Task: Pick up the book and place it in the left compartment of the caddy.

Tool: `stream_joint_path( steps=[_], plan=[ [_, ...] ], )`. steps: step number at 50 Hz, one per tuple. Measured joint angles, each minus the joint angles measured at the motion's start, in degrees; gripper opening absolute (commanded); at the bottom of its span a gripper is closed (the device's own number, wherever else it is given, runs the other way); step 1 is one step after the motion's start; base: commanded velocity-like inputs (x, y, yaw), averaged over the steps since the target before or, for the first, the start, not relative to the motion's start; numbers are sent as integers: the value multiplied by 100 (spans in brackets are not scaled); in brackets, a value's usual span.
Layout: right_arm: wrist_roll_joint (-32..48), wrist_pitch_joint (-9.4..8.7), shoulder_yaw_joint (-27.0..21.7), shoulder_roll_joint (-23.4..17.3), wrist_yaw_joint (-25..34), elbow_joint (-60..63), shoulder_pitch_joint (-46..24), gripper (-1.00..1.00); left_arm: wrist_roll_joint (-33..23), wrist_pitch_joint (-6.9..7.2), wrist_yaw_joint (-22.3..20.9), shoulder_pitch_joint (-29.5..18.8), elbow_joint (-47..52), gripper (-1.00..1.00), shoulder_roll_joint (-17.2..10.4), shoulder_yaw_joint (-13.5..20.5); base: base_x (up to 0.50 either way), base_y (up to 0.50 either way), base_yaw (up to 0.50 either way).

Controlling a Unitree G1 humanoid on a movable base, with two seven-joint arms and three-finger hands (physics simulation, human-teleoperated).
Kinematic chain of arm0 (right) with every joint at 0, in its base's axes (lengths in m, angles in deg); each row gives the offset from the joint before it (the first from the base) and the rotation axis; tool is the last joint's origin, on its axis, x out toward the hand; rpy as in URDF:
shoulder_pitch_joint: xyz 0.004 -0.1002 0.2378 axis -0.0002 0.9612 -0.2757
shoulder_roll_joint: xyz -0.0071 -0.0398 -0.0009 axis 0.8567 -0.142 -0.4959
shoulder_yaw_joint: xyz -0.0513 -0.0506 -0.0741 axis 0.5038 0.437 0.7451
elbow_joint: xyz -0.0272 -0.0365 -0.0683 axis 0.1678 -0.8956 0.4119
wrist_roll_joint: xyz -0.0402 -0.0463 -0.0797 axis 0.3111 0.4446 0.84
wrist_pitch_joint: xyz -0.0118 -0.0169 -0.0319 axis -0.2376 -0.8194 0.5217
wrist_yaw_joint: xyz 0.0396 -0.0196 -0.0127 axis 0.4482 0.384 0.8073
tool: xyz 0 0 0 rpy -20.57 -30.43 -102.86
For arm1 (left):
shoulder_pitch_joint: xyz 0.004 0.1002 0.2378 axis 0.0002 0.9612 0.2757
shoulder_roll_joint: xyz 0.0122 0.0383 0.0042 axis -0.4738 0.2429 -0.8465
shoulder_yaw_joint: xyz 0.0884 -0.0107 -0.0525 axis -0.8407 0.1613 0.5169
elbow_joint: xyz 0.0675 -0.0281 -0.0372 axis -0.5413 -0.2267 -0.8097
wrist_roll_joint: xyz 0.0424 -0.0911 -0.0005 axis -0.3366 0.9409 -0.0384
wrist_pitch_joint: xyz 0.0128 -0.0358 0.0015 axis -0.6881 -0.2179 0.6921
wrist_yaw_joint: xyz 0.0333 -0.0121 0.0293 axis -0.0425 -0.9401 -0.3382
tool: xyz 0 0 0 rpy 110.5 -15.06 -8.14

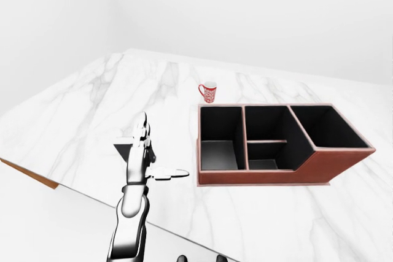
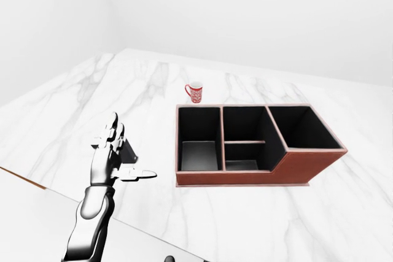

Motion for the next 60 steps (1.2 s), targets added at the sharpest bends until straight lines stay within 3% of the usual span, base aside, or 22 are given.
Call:
stream_joint_path(
  steps=[12, 21, 36, 41, 51, 56, 60],
  plan=[
    [-72, 0, -58, 7, -29, 98, 31, 100, -100, 0, 168, 4, 8, 100, -8, 82, 1, 1, 0],
    [-62, 0, -60, 10, -22, 120, 25, 100, -1027, 13, 739, 16, 51, 100, -48, 75, 0, 0, 0],
    [-85, 0, -108, 14, -11, 181, 45, 100, -2679, 551, 1551, 122, 548, 100, -126, 285, 0, 0, 0],
    [-100, 0, -132, 11, -15, 199, 52, 100, -3176, 649, 1781, 42, 425, 100, -239, 412, 0, 0, 0],
    [-123, 0, -169, 2, -36, 213, 60, 100, -4332, 385, 2750, -421, -951, 100, -643, 484, 0, 0, 0],
    [-112, 0, -168, 0, -46, 207, 57, 100, -4780, 352, 3031, -734, -1695, 100, -843, 487, 0, 0, 0],
    [-104, 0, -163, -1, -48, 196, 53, 100, -5141, 436, 3031, -929, -2129, 100, -963, 439, 0, 0, 0]
  ],
)
